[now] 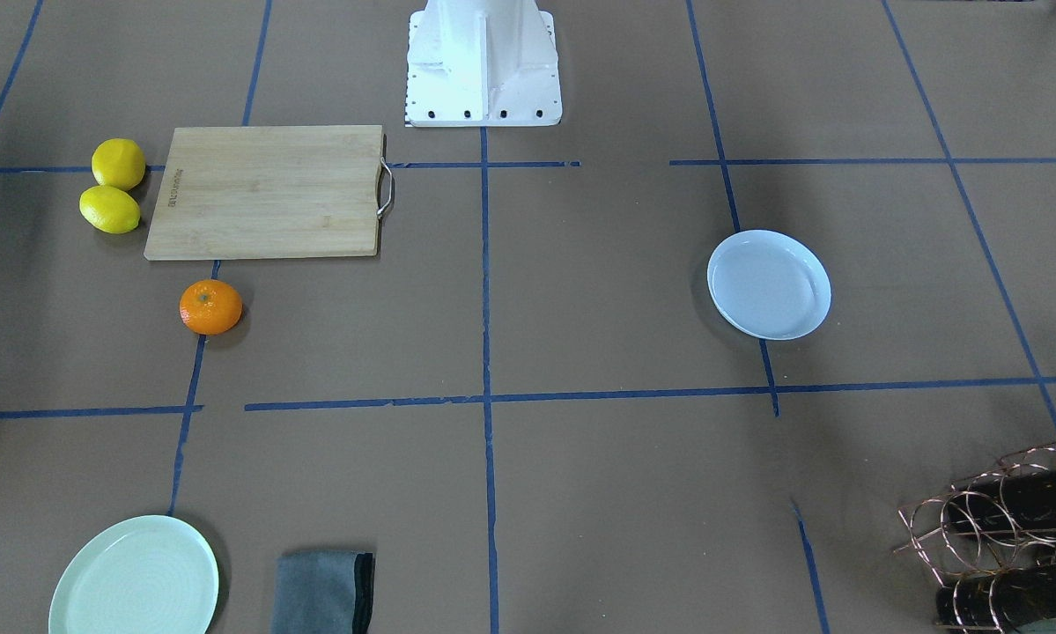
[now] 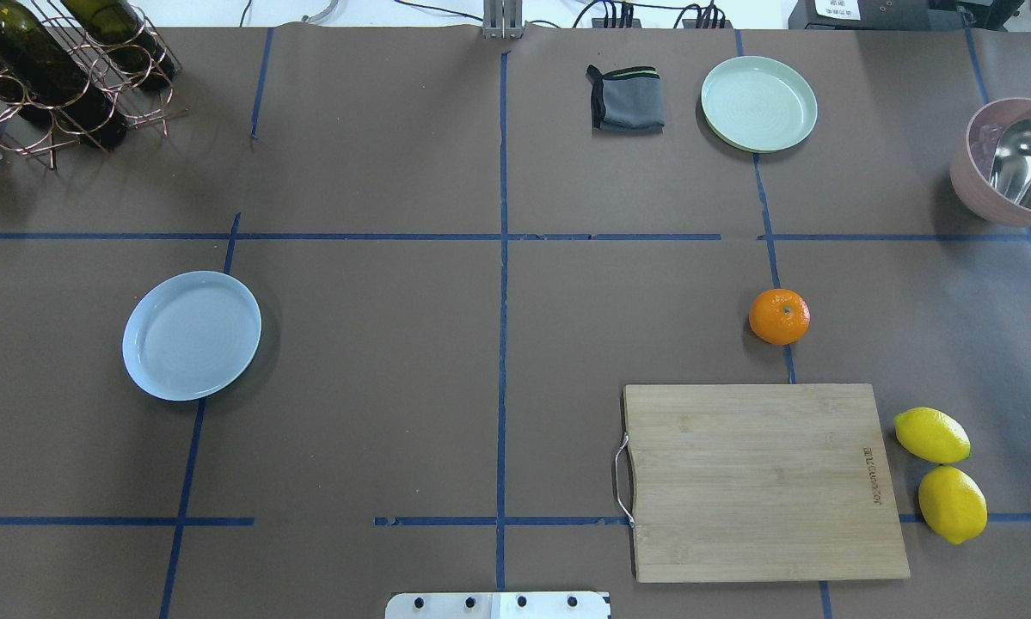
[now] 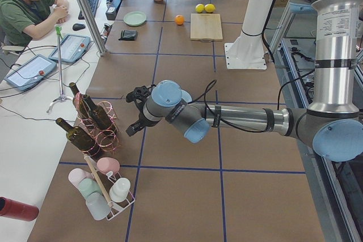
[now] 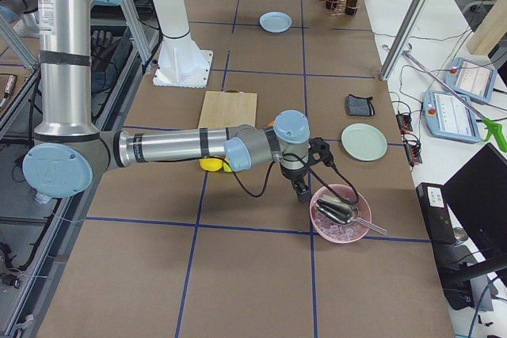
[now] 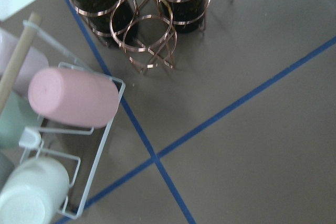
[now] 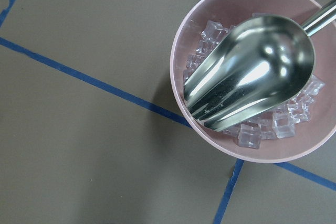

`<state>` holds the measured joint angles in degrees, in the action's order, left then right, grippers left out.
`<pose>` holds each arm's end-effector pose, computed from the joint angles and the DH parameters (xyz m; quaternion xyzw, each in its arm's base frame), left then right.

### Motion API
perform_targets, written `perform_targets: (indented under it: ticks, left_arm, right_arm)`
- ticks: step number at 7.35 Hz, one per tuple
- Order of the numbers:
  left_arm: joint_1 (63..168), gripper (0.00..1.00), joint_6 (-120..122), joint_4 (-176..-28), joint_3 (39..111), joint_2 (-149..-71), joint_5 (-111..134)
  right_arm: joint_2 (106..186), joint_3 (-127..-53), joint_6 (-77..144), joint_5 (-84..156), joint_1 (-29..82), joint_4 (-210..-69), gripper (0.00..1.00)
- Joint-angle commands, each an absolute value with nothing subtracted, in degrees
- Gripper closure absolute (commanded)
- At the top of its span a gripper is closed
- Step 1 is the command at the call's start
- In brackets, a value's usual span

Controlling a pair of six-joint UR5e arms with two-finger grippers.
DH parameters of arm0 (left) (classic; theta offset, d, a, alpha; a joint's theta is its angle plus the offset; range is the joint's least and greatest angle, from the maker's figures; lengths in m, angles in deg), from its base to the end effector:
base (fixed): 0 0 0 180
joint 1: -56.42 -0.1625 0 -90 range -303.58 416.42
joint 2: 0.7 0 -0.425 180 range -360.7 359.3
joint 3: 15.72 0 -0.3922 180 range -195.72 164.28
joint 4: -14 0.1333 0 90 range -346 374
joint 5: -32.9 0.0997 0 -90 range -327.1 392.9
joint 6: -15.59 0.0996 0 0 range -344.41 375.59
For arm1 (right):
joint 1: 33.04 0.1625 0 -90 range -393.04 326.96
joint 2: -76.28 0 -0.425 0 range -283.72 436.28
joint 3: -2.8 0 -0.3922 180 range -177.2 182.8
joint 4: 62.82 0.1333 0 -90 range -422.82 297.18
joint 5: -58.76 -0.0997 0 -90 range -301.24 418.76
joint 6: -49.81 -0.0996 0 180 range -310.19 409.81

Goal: Pick orange to plate

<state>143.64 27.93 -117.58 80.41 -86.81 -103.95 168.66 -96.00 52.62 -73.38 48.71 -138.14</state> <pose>-0.0372 -0.4845 0.5513 0.3719 0.3390 0.2591 0.8244 -0.0048 -0.4961 0.5763 0.1539 -0.3611 -0.1539 0.9068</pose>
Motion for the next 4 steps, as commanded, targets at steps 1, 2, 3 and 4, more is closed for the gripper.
perform_targets:
  ticks: [1, 2, 3, 4]
  left_arm:
    - [139.9, 0.00, 15.5, -124.1, 80.4, -82.9, -112.6]
    - [137.7, 0.00, 6.6, -128.9, 80.4, -81.3, -108.6]
    - [132.3, 0.00, -5.2, -134.7, 80.4, -80.2, -102.2]
    - [123.9, 0.03, -18.7, -138.4, 80.5, -80.1, -94.4]
  right_arm:
    - [168.8, -96.9, 52.4, -73.3, 48.7, -138.0, 0.00]
    - [169.2, -96.7, 52.5, -73.3, 48.7, -138.1, 0.00]
    - [169.3, -96.3, 52.5, -73.3, 48.7, -138.1, 0.00]
    - [169.5, -96.2, 52.5, -73.3, 48.7, -138.1, 0.00]
